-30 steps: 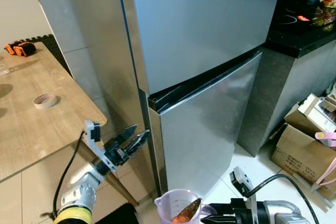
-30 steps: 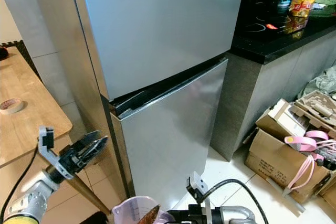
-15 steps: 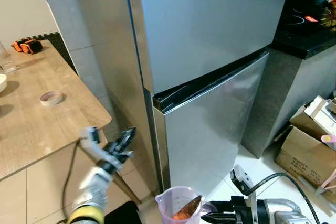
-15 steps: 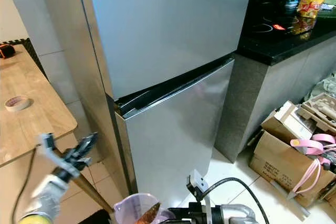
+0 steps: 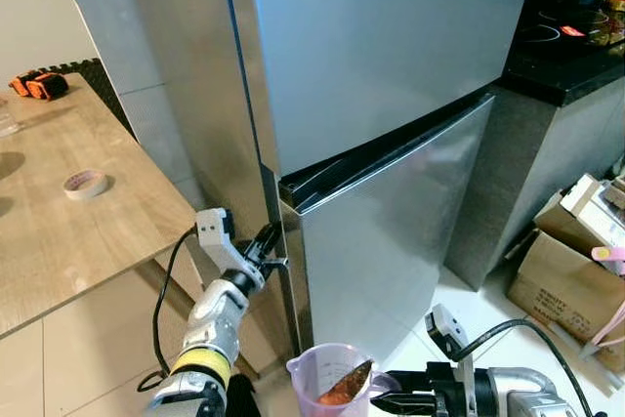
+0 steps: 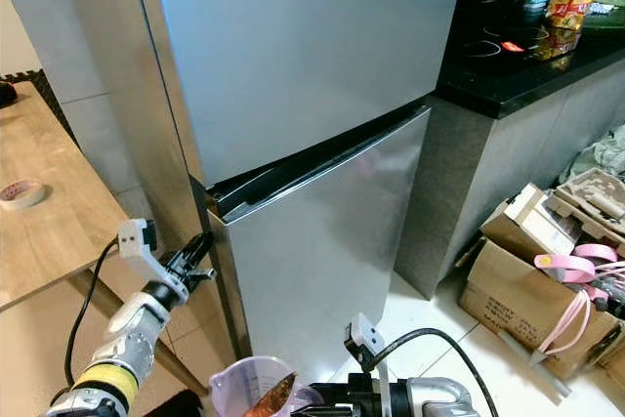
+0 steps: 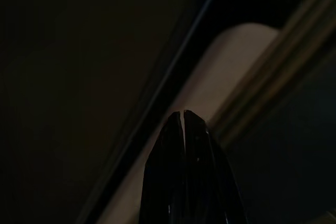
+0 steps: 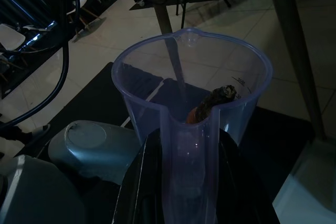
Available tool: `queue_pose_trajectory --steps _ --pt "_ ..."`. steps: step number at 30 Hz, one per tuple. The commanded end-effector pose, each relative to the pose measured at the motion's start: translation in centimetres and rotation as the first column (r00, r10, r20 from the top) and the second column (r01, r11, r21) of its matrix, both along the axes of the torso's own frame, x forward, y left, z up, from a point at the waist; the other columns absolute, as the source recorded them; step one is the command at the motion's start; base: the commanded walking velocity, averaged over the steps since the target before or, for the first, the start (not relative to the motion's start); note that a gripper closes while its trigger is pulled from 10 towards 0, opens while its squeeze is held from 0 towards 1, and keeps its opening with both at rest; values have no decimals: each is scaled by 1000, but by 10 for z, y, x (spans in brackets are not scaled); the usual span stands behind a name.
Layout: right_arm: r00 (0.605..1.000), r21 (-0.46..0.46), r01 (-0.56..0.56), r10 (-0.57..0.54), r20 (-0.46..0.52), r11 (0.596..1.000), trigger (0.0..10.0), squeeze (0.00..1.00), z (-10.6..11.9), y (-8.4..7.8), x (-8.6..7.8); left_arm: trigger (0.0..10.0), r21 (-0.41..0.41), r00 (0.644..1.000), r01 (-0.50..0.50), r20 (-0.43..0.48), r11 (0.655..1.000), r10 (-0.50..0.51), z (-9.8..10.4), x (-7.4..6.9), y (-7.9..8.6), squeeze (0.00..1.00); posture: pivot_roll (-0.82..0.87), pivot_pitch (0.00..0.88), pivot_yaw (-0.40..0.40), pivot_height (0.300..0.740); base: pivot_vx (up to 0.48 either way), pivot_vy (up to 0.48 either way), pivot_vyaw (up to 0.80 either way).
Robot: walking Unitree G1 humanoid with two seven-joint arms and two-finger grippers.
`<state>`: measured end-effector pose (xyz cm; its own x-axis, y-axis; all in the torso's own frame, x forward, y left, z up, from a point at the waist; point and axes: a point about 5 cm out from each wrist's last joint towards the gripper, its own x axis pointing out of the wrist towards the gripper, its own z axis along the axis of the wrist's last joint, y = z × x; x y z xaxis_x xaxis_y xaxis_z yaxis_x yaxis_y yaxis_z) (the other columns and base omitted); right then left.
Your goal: Restocking fridge
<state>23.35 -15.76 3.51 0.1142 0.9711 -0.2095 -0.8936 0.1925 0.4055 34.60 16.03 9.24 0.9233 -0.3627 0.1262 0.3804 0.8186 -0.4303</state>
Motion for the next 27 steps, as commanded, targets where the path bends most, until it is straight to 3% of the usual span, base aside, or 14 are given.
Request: queue_pose_trajectory --steps 1,7,15,20,25,27 --pt "1000 15 -4 4 10 1000 10000 0 3 1 0 10000 32 1000 -9 -10 999 9 -1 0 0 0 -93 0 28 740 0 0 0" --pt "1000 16 -1 1 11 1000 10000 0 3 2 0 10000 45 1000 -20 -12 999 21 -1 2 1 0 -94 0 30 740 0 0 0" --pt "1000 20 -5 5 16 1000 10000 0 4 4 1 10000 50 999 38 3 998 -38 0 2 -6 0 -96 0 28 740 0 0 0" --pt "1000 19 -7 6 17 1000 10000 0 4 3 0 10000 30 991 123 52 992 -124 7 3 -18 0 -96 0 29 740 0 0 0" --pt "1000 19 -9 8 17 1000 10000 0 4 4 0 10000 66 964 233 113 970 -239 15 3 -33 0 -95 0 29 740 0 0 0" --pt "1000 20 -11 11 18 1000 10000 0 4 5 0 10000 104 938 312 128 945 -323 15 -1 -40 0 -99 0 31 740 0 0 0"
